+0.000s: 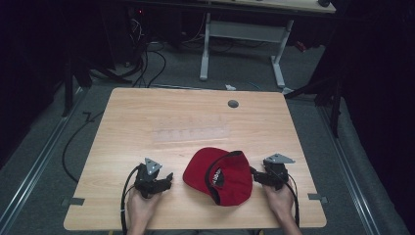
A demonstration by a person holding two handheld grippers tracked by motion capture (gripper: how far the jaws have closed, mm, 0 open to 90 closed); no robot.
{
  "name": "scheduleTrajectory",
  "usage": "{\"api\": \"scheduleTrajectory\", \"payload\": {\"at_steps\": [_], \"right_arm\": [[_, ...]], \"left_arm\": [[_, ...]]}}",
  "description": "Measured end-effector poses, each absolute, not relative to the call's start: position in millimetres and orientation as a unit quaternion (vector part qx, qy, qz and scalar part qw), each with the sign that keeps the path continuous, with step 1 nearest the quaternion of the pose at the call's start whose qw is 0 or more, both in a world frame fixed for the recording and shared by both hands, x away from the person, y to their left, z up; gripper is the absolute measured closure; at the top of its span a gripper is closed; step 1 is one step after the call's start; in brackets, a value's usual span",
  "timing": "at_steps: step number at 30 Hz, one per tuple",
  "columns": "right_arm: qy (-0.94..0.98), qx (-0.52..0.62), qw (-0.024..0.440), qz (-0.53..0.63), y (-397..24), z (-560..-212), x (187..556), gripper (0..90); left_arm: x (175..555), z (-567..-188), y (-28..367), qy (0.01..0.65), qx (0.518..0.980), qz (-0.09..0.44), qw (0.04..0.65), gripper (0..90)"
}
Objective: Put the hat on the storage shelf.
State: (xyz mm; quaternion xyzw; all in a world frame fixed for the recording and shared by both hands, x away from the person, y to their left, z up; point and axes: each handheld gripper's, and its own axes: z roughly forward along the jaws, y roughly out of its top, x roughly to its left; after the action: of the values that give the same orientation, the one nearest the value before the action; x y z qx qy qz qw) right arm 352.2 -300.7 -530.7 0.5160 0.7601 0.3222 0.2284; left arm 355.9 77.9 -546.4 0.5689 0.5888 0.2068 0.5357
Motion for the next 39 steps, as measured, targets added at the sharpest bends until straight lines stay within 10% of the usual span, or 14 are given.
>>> {"api": "scheduleTrajectory", "payload": {"at_steps": [39], "right_arm": [[0.757, 0.495, 0.235, 0.356, -302, -504, 332, 36.6]], "left_arm": [[355, -547, 77, 0.588, 0.571, 0.205, 0.535, 26.1]]}}
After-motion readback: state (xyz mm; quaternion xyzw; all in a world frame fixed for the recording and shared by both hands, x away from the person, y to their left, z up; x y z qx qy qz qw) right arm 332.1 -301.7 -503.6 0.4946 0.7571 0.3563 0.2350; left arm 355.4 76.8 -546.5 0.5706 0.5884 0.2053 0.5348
